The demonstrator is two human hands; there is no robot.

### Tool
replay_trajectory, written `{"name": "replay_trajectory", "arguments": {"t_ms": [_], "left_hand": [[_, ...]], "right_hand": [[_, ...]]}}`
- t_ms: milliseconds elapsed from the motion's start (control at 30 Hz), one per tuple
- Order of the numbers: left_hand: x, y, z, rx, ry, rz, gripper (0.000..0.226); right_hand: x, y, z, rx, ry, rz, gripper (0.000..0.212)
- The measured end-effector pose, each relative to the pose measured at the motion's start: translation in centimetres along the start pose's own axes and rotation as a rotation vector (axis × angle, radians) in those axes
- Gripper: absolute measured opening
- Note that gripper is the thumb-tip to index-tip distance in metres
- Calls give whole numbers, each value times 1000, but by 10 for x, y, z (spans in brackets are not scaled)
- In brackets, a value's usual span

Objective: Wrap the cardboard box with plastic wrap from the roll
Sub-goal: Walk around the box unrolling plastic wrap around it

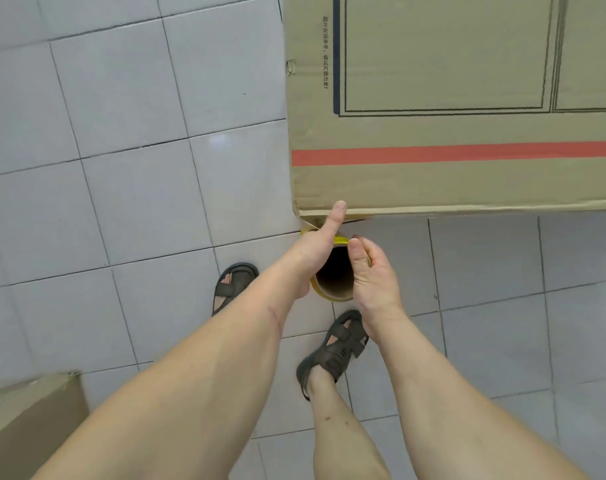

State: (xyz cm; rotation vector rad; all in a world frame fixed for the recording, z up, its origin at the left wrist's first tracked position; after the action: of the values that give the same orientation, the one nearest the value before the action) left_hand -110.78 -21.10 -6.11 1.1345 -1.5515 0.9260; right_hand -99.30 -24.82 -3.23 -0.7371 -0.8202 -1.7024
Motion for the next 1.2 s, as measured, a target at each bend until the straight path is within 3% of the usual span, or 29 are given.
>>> {"name": "replay_trajectory", "arguments": {"t_ms": [67,200,300,433,600,867,1033,1100,1200], "left_hand": [[0,0,2,-38,34,-8,127],[-2,-9,5,-44,100,79,111],[4,-18,-3,30,130,100,103],[5,-30,-5,130,174,127,110],[-3,-32,-19,-5,2,-74,77],[1,-53,-9,130,146,87,103],[-5,-63,-26,-4,59,-25,104],[-5,-69,-31,11,34,-42,93],[-4,-83,-26,91,70,0,100]], "right_hand": [[-1,3,-1,11,14,50,45],[0,8,-6,32,3,144,52],[-4,14,0,-14,-35,107,49],[-19,27,15,75,-8,64,54],[-28,35,18,62,-20,88,59],[-23,55,-1,-43,-60,46,46],[-24,70,8,-84,-53,61,56],[-24,76,4,-104,-84,106,57],[-28,84,2,-113,-87,97,54]]}}
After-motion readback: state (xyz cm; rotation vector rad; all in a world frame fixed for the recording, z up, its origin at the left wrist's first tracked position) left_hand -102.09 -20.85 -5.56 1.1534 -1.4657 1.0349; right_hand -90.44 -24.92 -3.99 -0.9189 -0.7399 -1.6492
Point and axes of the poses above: each hand's wrist, its own x-axis away from the middle knuckle, its own y-axis out of the back of the hand, z = x × y, the point moved 6 cm from there along -x, towards the middle knuckle
